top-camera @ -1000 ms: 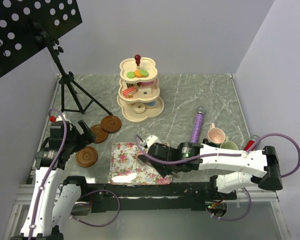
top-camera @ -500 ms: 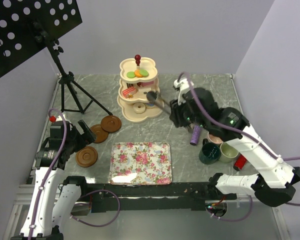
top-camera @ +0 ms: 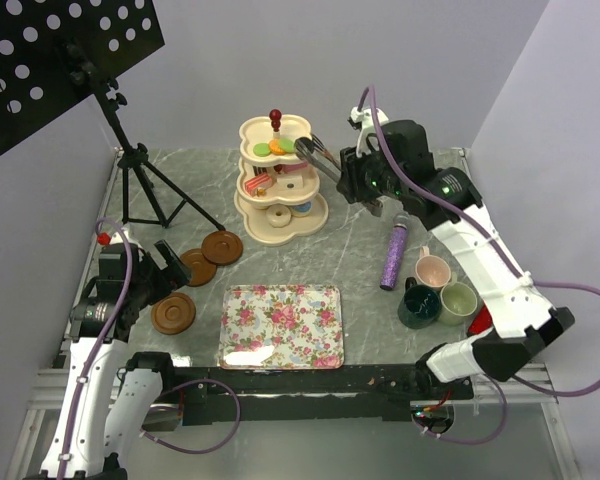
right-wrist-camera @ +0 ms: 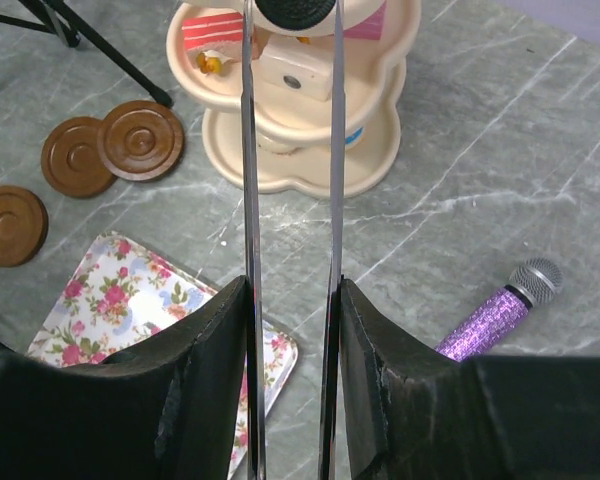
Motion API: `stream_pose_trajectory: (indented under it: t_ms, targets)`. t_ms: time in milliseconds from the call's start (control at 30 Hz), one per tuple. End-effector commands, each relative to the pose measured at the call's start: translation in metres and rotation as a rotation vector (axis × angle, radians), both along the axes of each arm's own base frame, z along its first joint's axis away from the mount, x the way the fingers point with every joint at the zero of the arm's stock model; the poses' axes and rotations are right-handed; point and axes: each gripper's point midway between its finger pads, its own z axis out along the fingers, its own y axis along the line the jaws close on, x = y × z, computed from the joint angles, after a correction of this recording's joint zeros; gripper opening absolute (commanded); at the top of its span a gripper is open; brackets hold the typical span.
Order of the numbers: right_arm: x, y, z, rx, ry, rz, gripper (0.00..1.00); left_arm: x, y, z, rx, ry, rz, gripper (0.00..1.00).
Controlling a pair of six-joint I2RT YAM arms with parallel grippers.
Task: Serve the afternoon tea
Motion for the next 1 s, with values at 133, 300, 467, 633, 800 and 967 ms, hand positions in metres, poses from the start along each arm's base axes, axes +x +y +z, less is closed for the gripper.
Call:
stream_pose_trajectory:
  t_ms: [133, 300, 467, 633, 800, 967]
  targets:
    - [0.028, 0.015, 0.032, 0.079, -0.081, 0.050, 0.36, 0.005, 0.003, 0.004, 0.002, -0.012, 0.019, 1.00]
    - [0.043, 0.016, 0.031, 0.083, -0.072, 0.045, 0.36, 0.005, 0.002, 0.003, -0.001, -0.004, 0.023, 1.00]
    - [0.052, 0.014, 0.024, 0.077, -0.048, 0.029, 0.36, 0.005, 0.002, 0.003, -0.002, -0.002, 0.024, 1.00]
    - [0.055, 0.016, 0.014, 0.076, -0.016, 0.036, 0.38, 0.005, 0.003, 0.002, -0.002, 0.001, 0.025, 1.00]
    - [0.057, 0.018, 0.007, 0.071, 0.003, 0.041, 0.42, 0.005, 0.002, 0.002, -0.002, 0.001, 0.024, 1.00]
    - [0.059, 0.018, 0.004, 0.068, 0.011, 0.037, 0.48, 0.005, 0.002, 0.002, -0.002, 0.002, 0.024, 1.00]
